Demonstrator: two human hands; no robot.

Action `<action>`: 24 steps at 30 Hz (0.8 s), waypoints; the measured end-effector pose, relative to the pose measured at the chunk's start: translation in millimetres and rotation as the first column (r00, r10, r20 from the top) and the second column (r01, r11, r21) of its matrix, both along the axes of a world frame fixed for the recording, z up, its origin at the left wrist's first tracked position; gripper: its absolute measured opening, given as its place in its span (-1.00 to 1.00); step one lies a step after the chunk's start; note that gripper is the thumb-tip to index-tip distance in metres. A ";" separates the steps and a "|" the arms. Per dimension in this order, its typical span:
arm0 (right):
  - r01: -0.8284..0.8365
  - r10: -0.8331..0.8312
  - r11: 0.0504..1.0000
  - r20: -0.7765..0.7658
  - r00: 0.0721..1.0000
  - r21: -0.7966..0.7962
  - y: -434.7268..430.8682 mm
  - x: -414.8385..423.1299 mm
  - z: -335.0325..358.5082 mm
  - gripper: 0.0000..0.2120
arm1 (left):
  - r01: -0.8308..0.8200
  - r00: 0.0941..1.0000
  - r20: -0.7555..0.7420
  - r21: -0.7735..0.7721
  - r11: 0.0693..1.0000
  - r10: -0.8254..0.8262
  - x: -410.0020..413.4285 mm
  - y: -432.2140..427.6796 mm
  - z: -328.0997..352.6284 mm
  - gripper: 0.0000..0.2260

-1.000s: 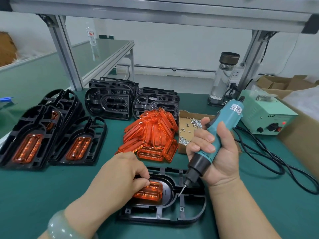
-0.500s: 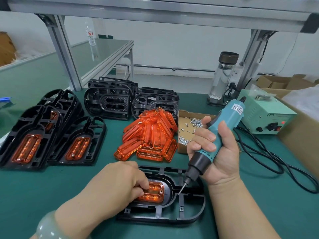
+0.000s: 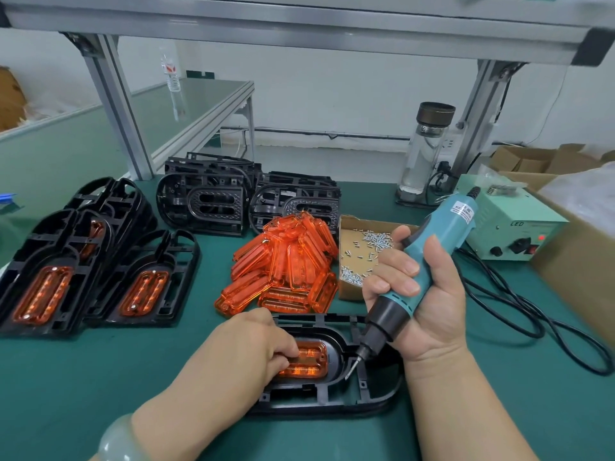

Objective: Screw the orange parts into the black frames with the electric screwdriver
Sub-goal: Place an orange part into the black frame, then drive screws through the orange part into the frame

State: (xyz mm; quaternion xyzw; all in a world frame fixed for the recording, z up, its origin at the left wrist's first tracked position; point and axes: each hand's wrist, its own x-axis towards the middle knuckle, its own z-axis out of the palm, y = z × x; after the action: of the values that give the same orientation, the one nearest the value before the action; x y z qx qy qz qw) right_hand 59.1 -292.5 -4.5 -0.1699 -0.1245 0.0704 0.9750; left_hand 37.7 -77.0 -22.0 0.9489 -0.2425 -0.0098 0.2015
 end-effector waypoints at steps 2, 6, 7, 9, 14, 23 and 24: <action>0.013 -0.014 1.000 -0.007 1.000 -0.010 -0.6 0.1 0.2 -0.52 | 0.008 1.000 -0.017 0.004 1.000 -0.008 0.1 0.4 0.8 -0.81; 0.023 -0.023 1.000 -0.013 1.000 -0.010 -2.5 0.9 0.7 -0.51 | 0.019 1.000 -0.024 -0.036 0.999 -0.020 2.9 2.8 15.0 -0.88; 0.021 -0.021 1.000 -0.013 1.000 -0.010 -3.2 1.0 1.1 -0.51 | 0.012 1.000 -0.003 -0.067 0.998 -0.012 6.8 0.6 20.6 -0.89; 0.014 -0.014 1.000 -0.009 1.000 -0.015 -4.5 1.0 2.0 -0.53 | 0.007 0.999 0.054 -0.146 0.989 0.001 18.8 -10.8 32.9 -0.88; -0.013 0.013 0.999 0.006 1.000 -0.031 -5.5 -0.2 2.9 -0.54 | 0.090 0.981 0.183 -0.130 0.987 -0.066 65.1 -67.3 50.1 -0.77; -0.035 0.035 0.999 -0.012 0.999 -0.015 -4.1 2.6 1.5 -0.56 | 0.078 0.985 0.109 0.423 0.903 -0.137 110.2 -125.2 44.2 -0.86; -0.036 0.036 0.999 -0.013 0.999 -0.013 -4.7 3.2 1.1 -0.56 | 0.074 0.982 0.124 0.436 0.897 -0.141 111.4 -127.6 44.3 -0.84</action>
State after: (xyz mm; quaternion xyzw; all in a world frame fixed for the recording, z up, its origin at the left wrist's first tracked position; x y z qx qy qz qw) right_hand 62.3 -297.2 -3.3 -0.1736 -0.1208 0.0900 0.9732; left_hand 149.0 -204.6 22.3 0.9530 -0.3012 -0.0017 -0.0322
